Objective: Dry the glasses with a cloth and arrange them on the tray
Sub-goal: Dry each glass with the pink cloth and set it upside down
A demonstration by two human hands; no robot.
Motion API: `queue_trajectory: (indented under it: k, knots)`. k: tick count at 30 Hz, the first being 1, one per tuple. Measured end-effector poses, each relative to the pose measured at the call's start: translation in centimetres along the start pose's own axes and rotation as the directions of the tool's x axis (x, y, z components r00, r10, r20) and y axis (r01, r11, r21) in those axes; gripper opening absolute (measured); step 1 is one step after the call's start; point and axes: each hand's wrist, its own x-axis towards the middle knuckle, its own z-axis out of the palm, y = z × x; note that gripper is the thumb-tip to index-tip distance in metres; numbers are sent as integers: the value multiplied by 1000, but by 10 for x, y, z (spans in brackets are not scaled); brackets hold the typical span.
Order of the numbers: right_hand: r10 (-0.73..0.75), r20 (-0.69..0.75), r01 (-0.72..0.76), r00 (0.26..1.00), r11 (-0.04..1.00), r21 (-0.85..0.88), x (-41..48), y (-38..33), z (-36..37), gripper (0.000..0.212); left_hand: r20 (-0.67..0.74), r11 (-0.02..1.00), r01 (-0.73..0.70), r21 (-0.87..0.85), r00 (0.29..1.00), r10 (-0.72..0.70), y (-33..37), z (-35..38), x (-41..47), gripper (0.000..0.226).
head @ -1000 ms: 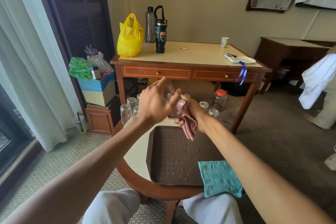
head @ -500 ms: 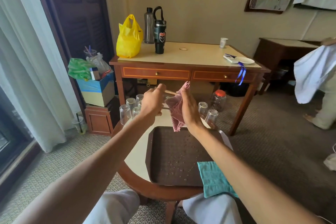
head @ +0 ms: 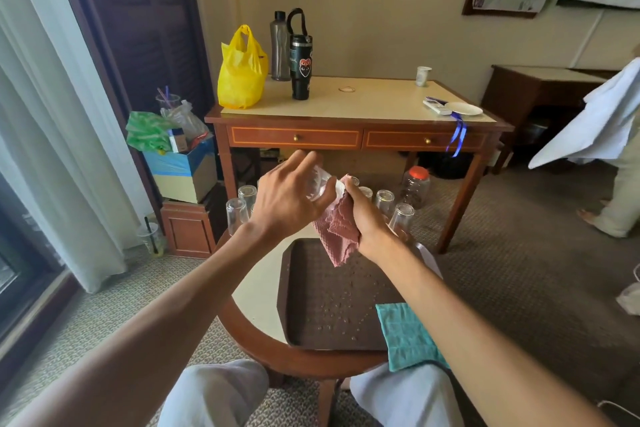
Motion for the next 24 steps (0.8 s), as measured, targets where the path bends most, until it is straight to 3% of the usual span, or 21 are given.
queue_trajectory:
  k: [4,8,12,18,21,24]
  knots:
    - [-29,-50,34,998,992,118,-2,-1,-6,42,7,968,251,-29,968,-251,-7,3,3,29]
    - [-34,-83,38,996,998,54,-1,-5,-11,44,24,904,422,-70,906,-422,-17,-3,5,32]
    - [-32,-176,31,984,999,-9,6,2,-19,52,68,874,485,-31,873,-482,-24,-13,0,32]
    - [53,-191,-61,980,997,-38,13,34,-9,31,189,826,541,160,805,-563,-55,-18,-31,50]
    - [78,-218,-88,973,996,-34,14,45,-1,14,283,818,513,258,770,-572,-70,-16,-56,61]
    - [110,-202,-110,973,994,15,20,53,6,12,366,815,485,317,730,-577,-82,-11,-81,62]
